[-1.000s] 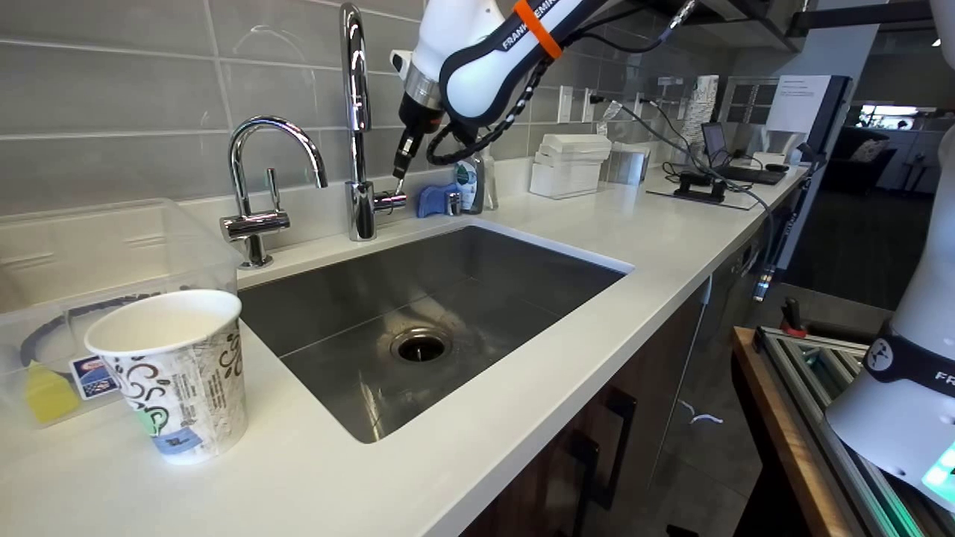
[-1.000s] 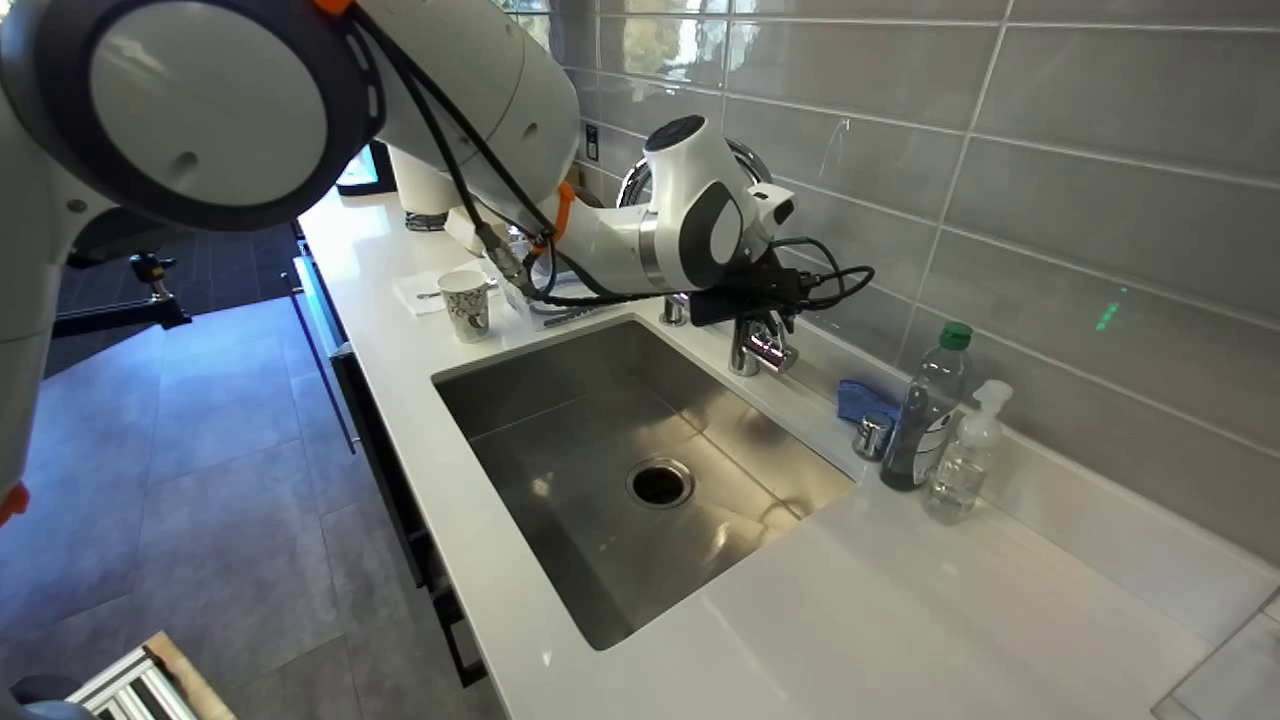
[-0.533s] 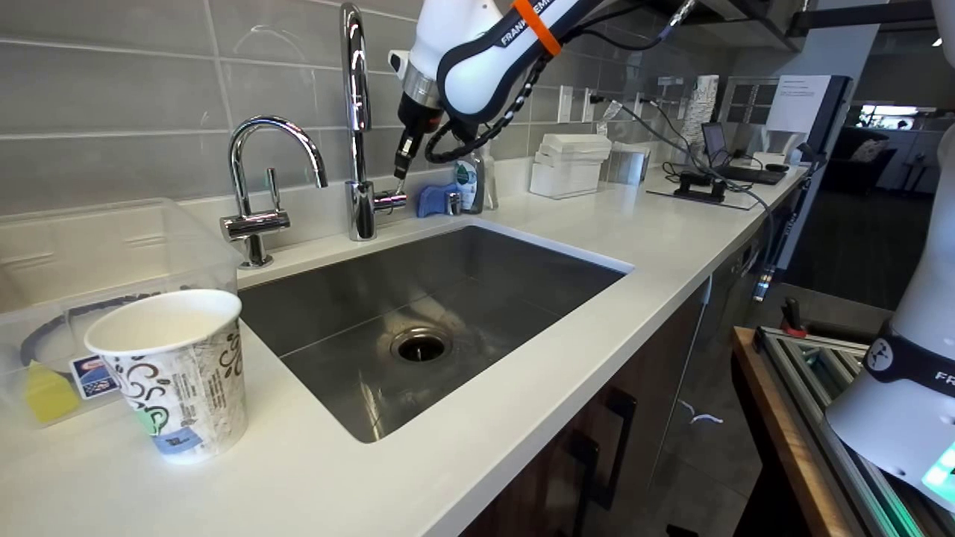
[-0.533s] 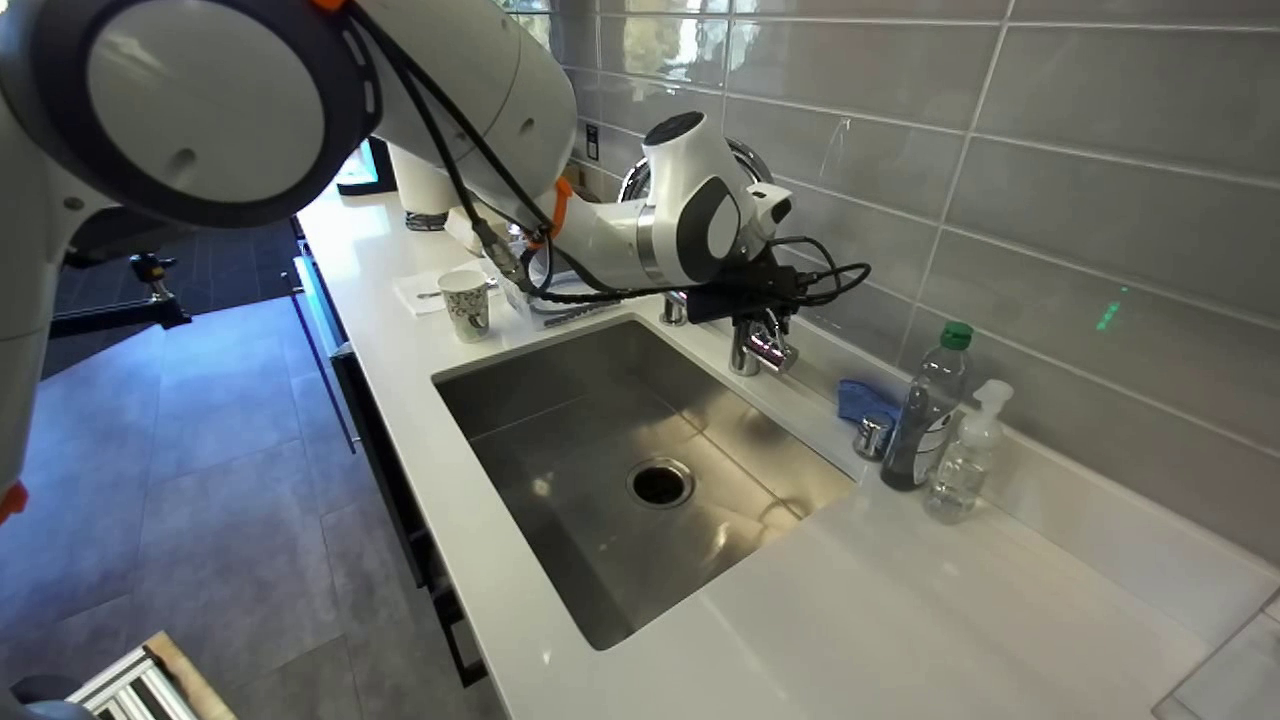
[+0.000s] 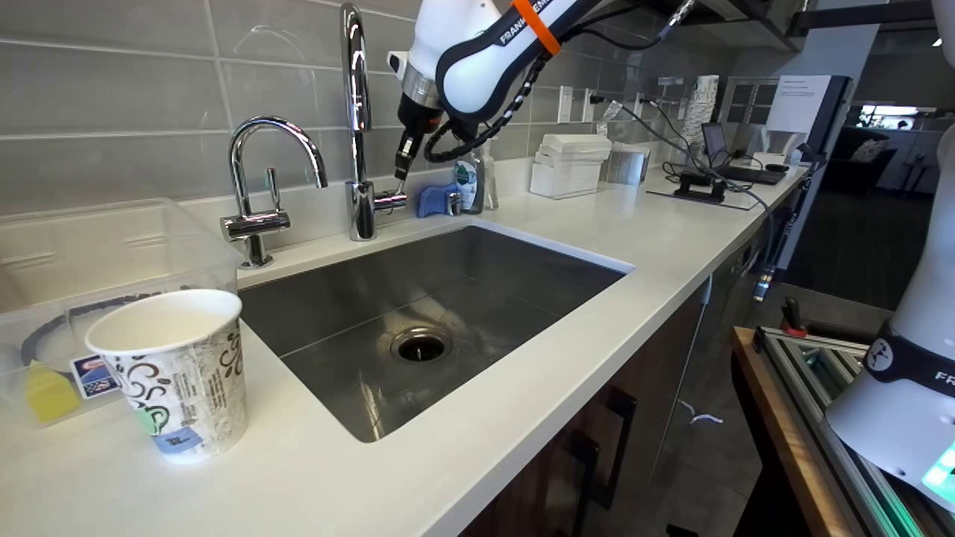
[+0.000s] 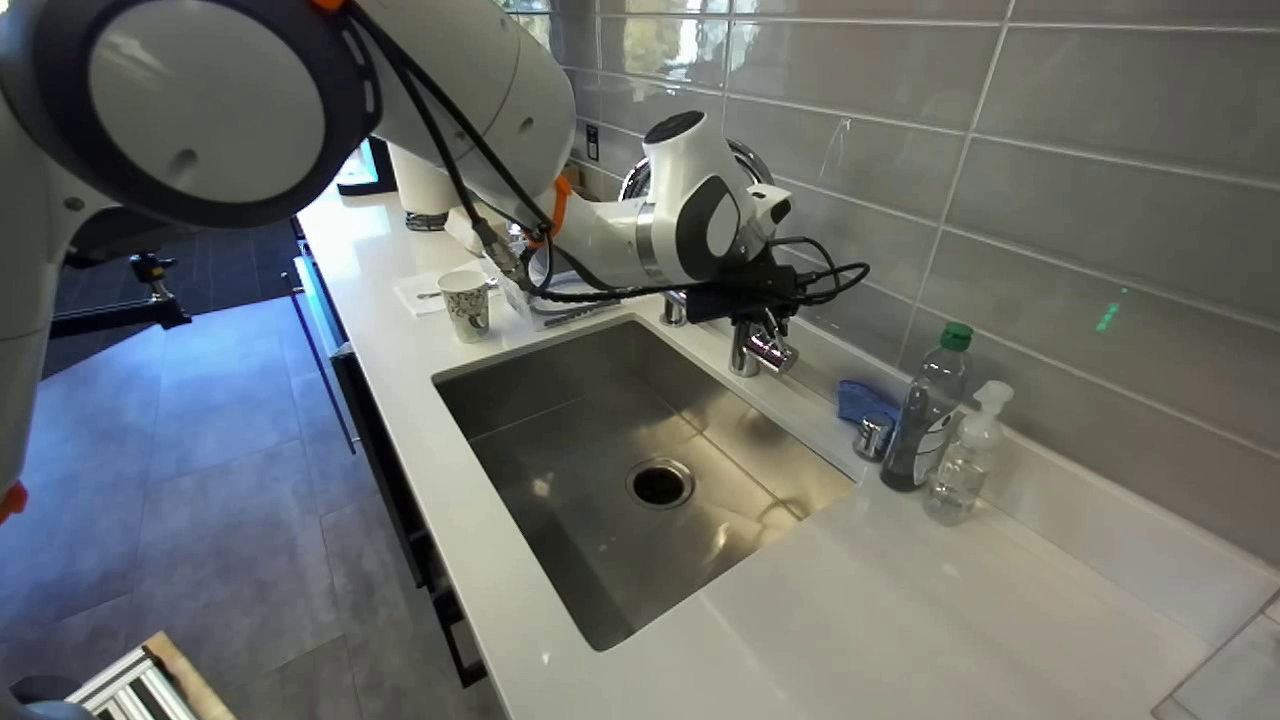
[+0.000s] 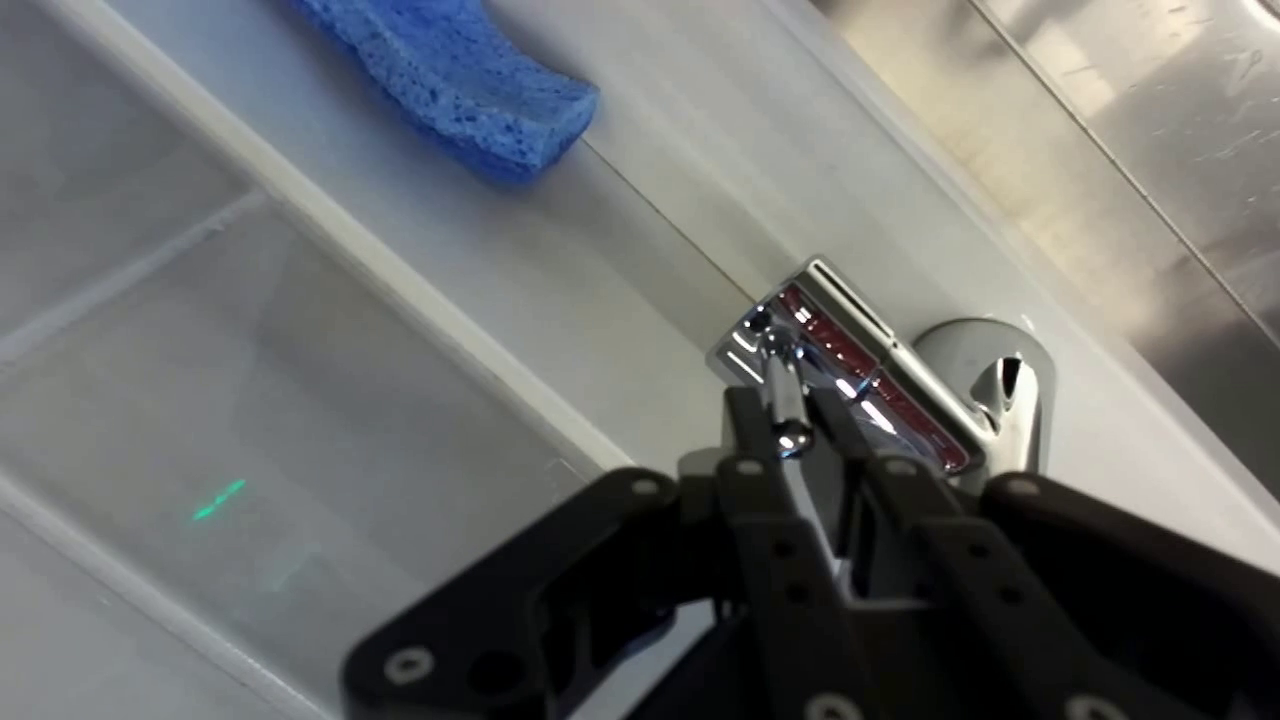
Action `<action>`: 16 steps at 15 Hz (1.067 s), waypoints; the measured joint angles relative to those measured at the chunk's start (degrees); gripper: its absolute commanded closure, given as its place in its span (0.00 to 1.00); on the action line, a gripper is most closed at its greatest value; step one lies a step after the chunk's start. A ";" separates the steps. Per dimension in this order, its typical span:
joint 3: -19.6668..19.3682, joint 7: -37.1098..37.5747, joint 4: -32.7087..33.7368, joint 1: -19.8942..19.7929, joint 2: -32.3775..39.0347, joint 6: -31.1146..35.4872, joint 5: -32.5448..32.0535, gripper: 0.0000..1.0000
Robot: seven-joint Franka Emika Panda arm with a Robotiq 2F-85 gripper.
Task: Open then close the tap
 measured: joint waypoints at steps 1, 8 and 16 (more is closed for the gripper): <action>-0.02 0.00 0.02 0.00 0.01 0.00 0.00 0.96; -0.16 0.05 0.21 0.00 0.16 -0.11 0.04 0.96; -0.38 0.07 0.42 -0.08 0.39 -0.15 0.80 0.96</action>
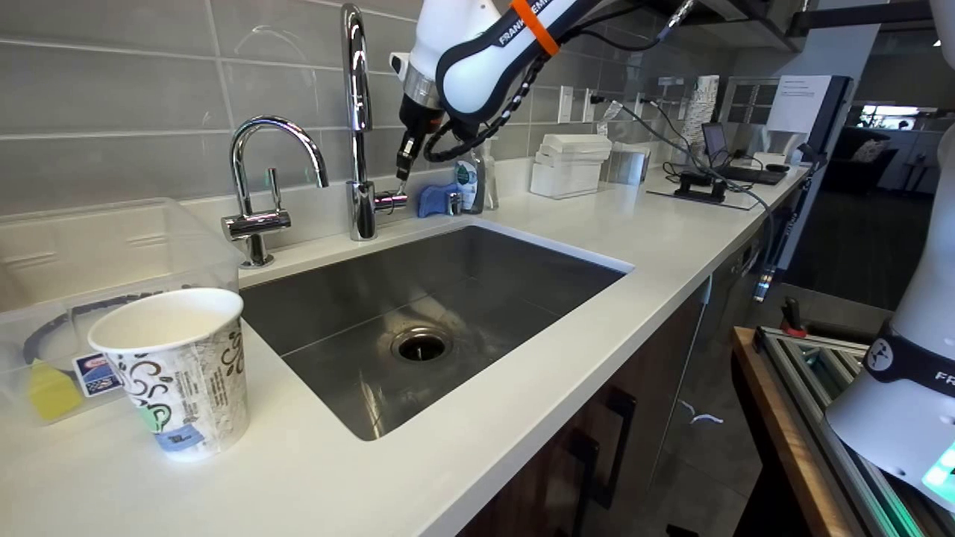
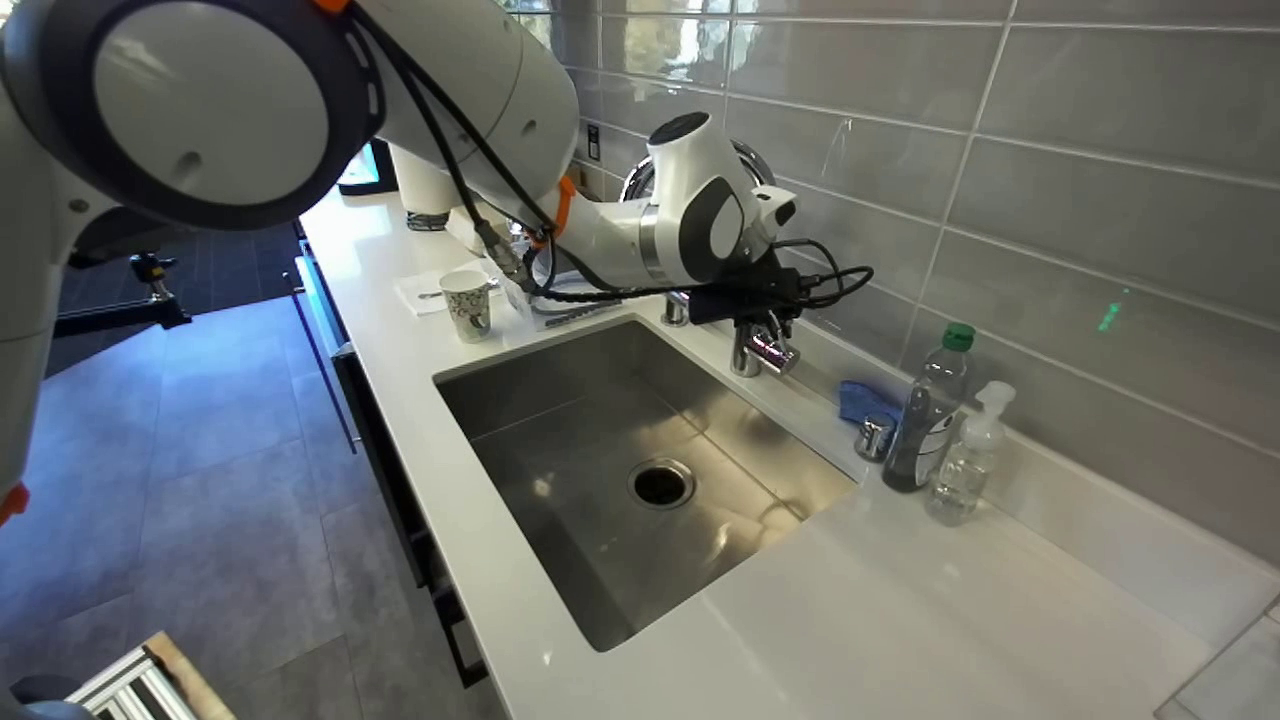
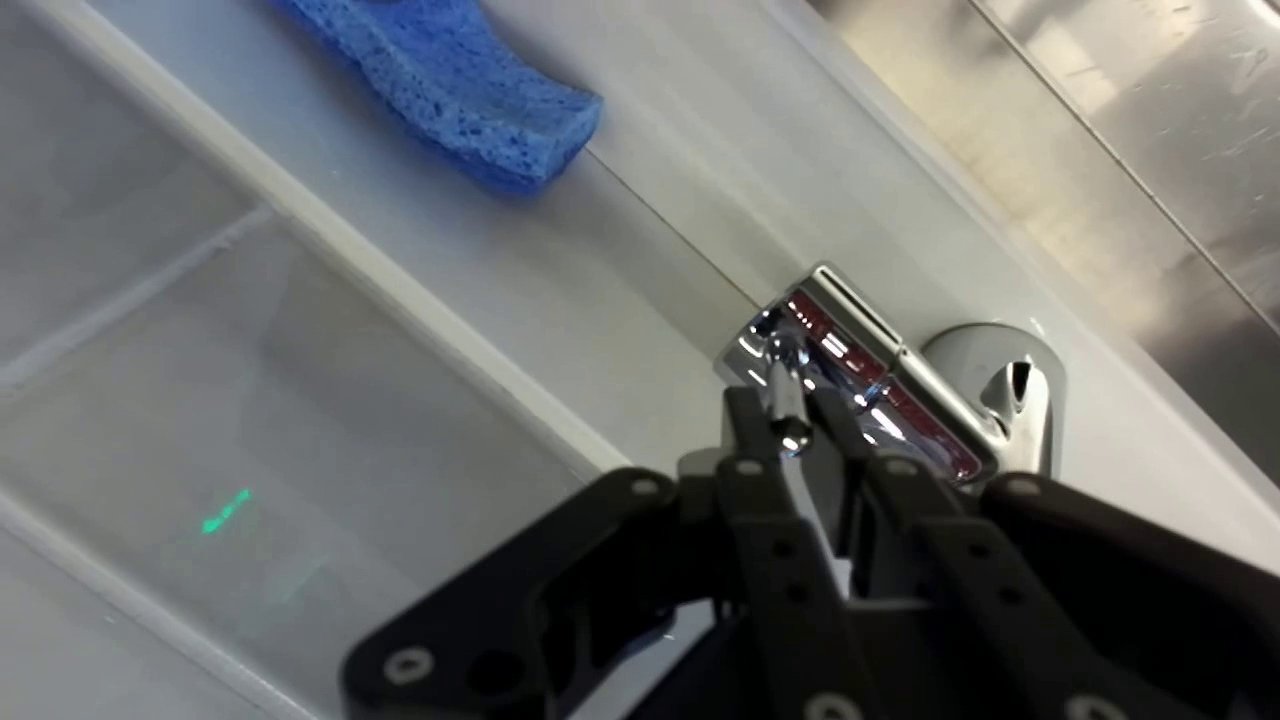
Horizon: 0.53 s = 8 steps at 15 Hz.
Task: Open then close the tap
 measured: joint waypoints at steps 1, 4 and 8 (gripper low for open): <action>-0.01 0.00 0.04 -0.04 0.04 -0.01 0.26 0.96; -0.02 0.00 0.14 -0.16 0.15 -0.01 0.80 0.96; -0.03 0.00 0.29 -0.30 0.26 -0.13 1.83 0.96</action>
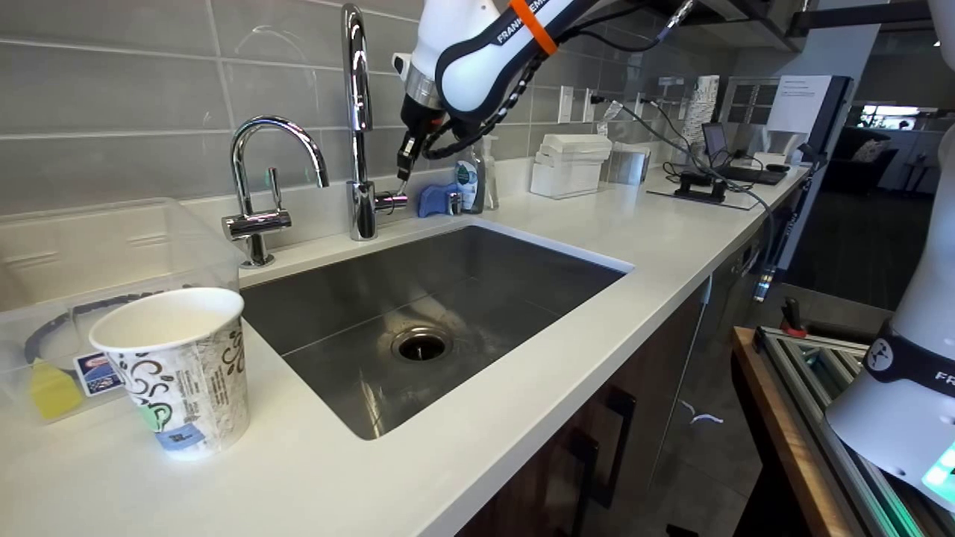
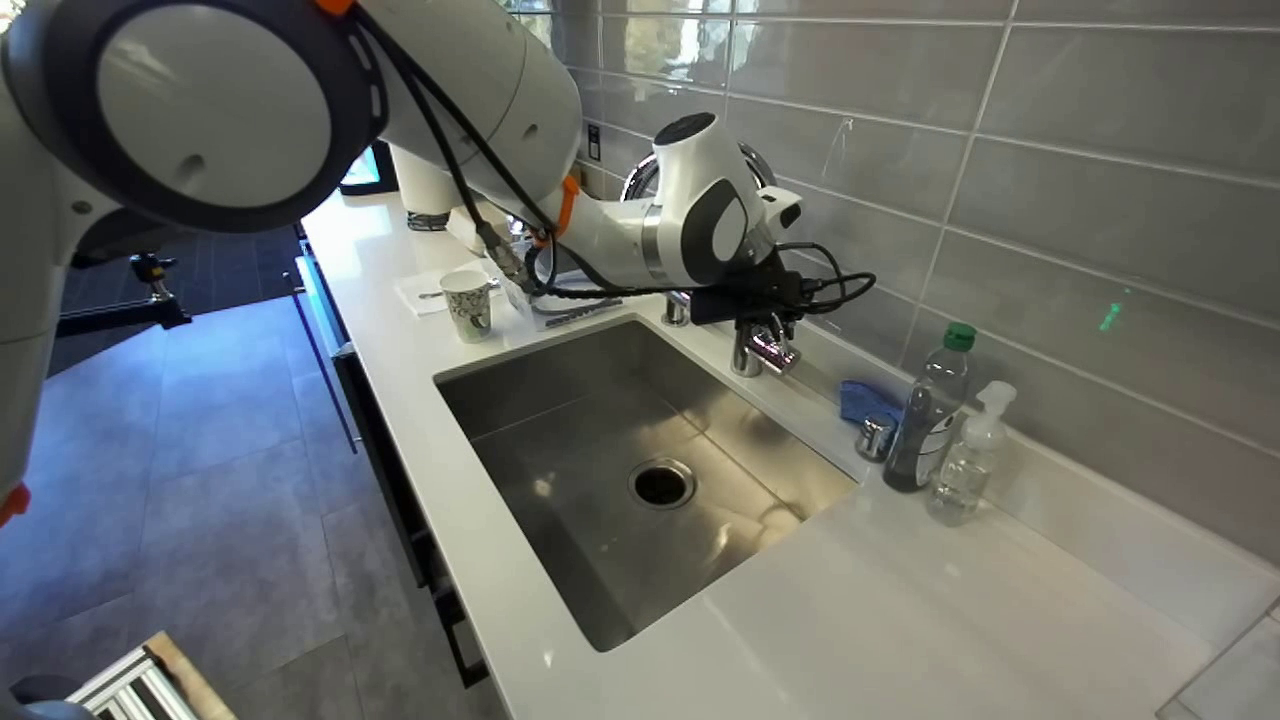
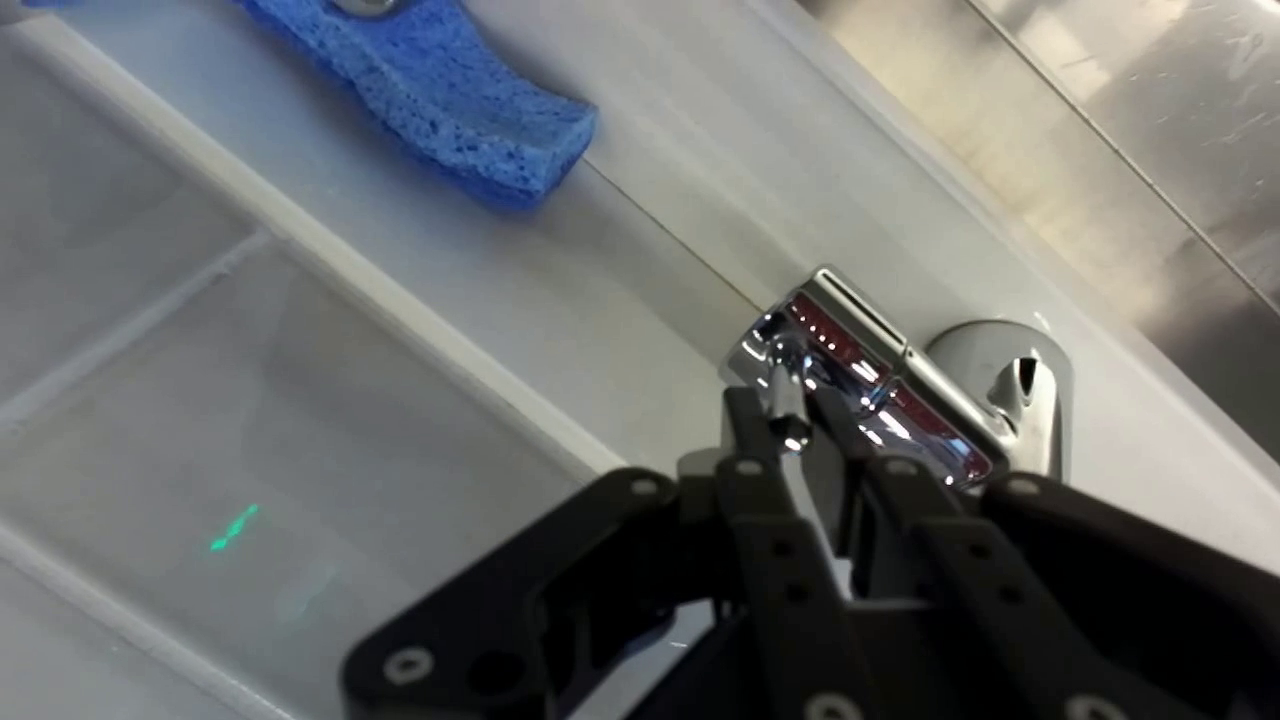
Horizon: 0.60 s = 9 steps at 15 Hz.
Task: Open then close the tap
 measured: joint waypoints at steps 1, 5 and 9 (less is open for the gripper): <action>0.00 0.00 0.05 -0.06 0.05 -0.03 0.34 0.96; 0.09 -0.08 0.18 -0.38 0.20 -0.16 2.12 0.96; 1.41 -1.64 0.80 -1.94 0.52 -1.18 5.98 0.96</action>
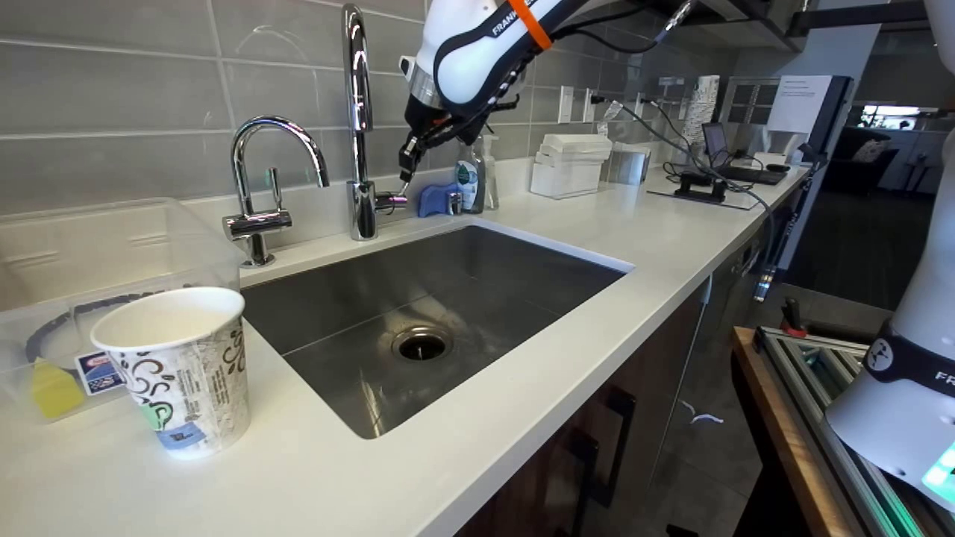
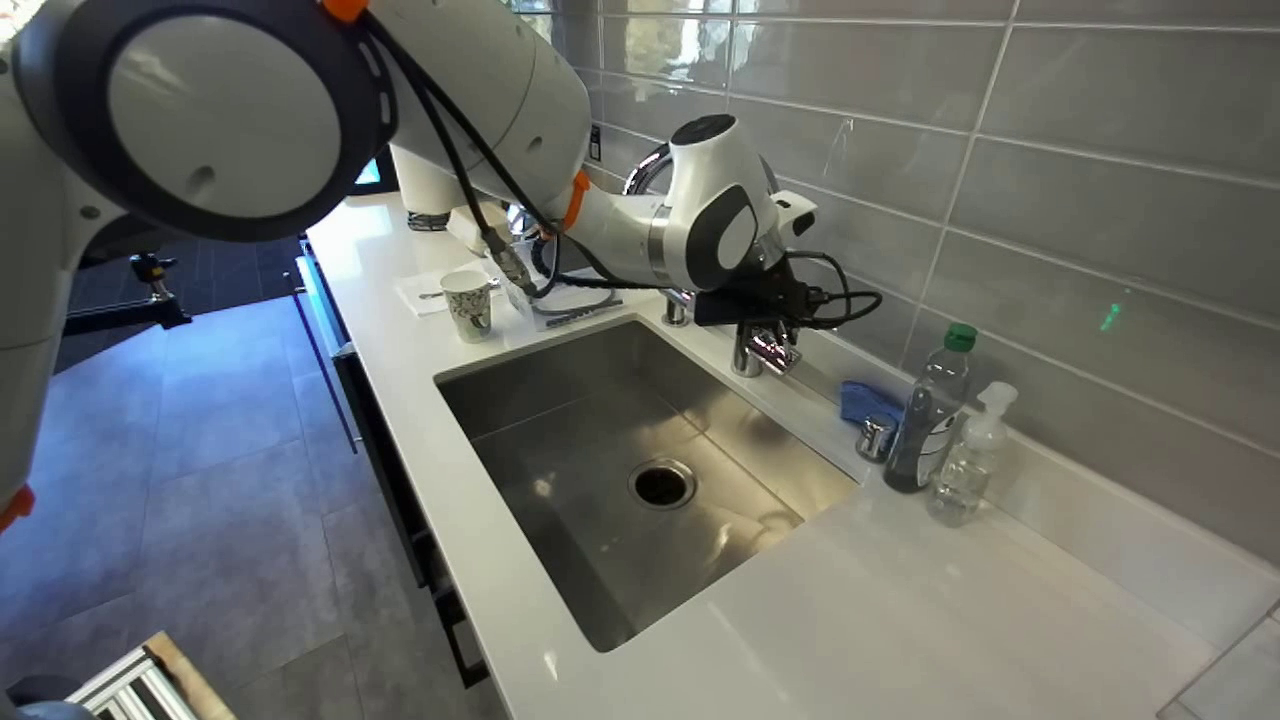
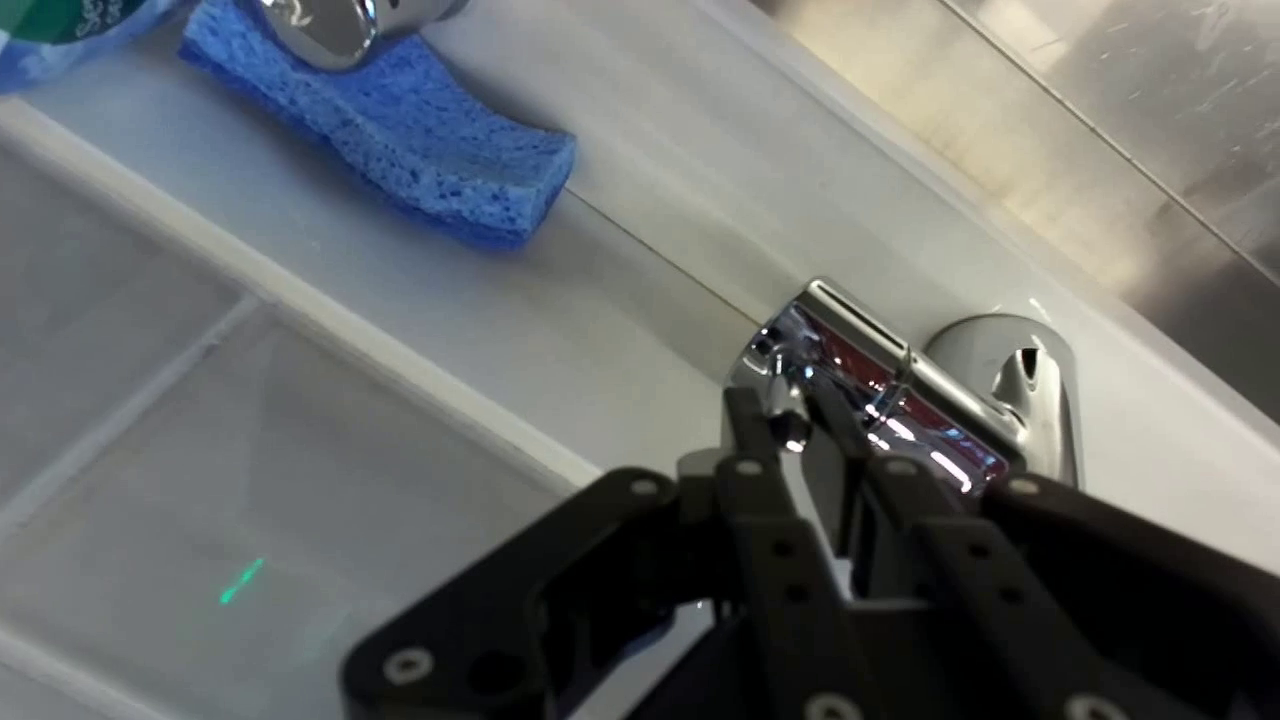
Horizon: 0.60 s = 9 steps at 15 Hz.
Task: Open then close the tap
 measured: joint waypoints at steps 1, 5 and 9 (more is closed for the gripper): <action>0.57 -0.75 0.39 -0.65 0.16 -0.51 1.19 0.96; 2.61 -3.52 2.30 -2.97 1.04 -3.11 5.52 0.96; 3.86 -5.91 4.45 -4.60 2.16 -6.02 8.57 0.96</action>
